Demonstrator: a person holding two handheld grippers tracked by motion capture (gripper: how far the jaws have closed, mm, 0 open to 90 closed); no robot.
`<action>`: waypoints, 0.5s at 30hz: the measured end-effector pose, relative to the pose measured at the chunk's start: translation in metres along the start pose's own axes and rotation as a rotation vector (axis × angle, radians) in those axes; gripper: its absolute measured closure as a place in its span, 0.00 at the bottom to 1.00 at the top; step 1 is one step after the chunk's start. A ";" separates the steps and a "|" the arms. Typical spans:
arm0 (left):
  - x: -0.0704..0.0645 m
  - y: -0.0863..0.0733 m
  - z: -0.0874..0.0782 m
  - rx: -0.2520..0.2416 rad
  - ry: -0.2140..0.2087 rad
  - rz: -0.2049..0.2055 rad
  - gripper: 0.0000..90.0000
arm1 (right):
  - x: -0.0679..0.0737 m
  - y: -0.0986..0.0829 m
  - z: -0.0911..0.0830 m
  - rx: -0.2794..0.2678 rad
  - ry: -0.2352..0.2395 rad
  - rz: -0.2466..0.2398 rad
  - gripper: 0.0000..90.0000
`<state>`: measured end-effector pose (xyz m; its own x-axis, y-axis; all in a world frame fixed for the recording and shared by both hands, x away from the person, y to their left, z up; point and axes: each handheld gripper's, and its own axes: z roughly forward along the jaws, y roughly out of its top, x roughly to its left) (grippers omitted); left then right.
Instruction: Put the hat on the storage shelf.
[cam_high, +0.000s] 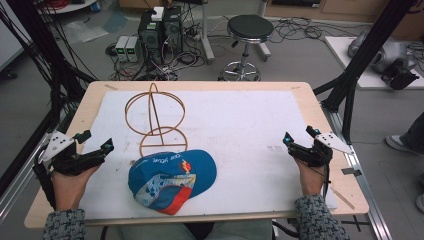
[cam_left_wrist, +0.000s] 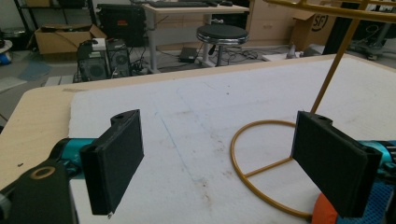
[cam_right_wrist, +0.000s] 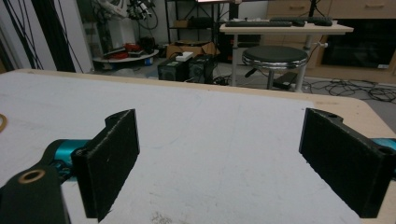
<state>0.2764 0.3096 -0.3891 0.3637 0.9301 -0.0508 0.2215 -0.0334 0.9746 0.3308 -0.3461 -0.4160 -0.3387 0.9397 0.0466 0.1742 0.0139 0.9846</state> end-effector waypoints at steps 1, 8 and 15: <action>0.000 0.000 0.000 0.000 0.000 0.000 0.19 | 0.000 0.000 0.000 0.000 0.000 0.000 0.13; -0.008 0.000 0.001 0.000 -0.021 0.026 0.19 | 0.003 0.002 0.004 -0.006 0.007 -0.015 0.13; -0.009 0.003 0.003 -0.010 -0.045 0.027 0.19 | 0.003 0.001 0.000 0.002 0.009 -0.018 0.13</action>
<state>0.2770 0.2998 -0.3860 0.4101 0.9114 -0.0336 0.2023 -0.0550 0.9778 0.3299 -0.3428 -0.4146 -0.3498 0.9363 0.0306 0.1702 0.0314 0.9849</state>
